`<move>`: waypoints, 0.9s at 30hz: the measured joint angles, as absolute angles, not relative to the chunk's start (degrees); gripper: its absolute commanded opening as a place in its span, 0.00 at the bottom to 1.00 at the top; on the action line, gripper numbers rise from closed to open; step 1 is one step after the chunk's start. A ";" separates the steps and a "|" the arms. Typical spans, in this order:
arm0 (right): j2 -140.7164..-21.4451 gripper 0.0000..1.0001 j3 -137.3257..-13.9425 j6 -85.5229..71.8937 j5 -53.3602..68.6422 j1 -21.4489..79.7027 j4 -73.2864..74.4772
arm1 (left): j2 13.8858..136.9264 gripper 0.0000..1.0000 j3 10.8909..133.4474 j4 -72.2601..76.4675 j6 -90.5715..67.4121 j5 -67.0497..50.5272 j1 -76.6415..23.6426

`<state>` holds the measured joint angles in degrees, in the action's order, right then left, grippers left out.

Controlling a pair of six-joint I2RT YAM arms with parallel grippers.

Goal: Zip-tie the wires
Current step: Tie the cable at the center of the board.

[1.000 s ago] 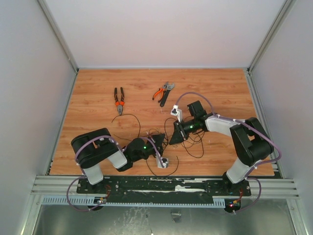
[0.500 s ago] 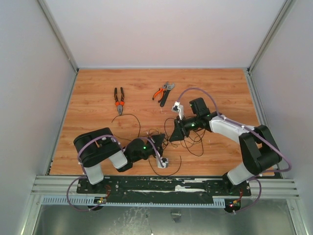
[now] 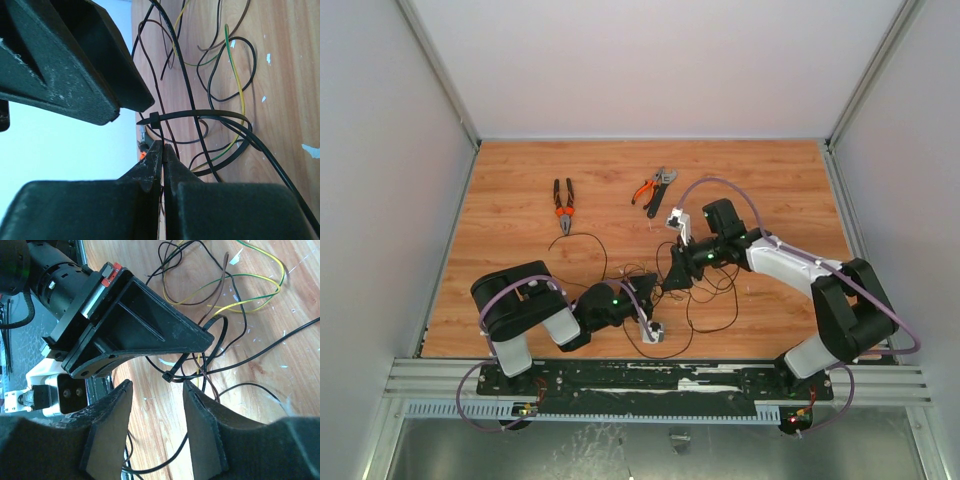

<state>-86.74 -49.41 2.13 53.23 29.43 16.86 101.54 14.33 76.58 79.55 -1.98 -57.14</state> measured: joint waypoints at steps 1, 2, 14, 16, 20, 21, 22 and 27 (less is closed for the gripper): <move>-86.96 0.46 -49.39 2.11 53.12 29.65 16.82 | 101.54 0.00 14.33 76.62 79.53 -1.98 -57.14; -87.13 0.46 -49.39 2.00 53.06 29.76 16.78 | 101.54 0.00 14.33 76.62 79.48 -1.98 -57.14; -88.62 0.45 -49.45 1.43 51.99 31.05 15.59 | 101.54 0.00 14.33 76.64 79.44 -1.98 -57.14; -88.62 0.44 -49.52 1.34 51.75 31.16 15.31 | 101.54 0.00 14.33 76.64 79.42 -1.98 -57.14; -88.62 0.39 -50.06 1.04 51.59 31.16 14.76 | 101.54 0.00 14.33 76.64 79.42 -1.98 -57.14; -88.62 0.39 -50.19 1.02 51.57 31.18 14.68 | 101.54 0.00 14.33 76.64 79.42 -2.00 -57.14; -88.62 0.38 -50.26 0.99 51.55 31.18 14.61 | 101.54 0.00 14.33 76.64 79.42 -1.98 -57.14; -88.62 0.36 -50.30 1.06 51.37 31.27 14.76 | 101.54 0.00 14.33 76.64 79.37 -1.98 -57.14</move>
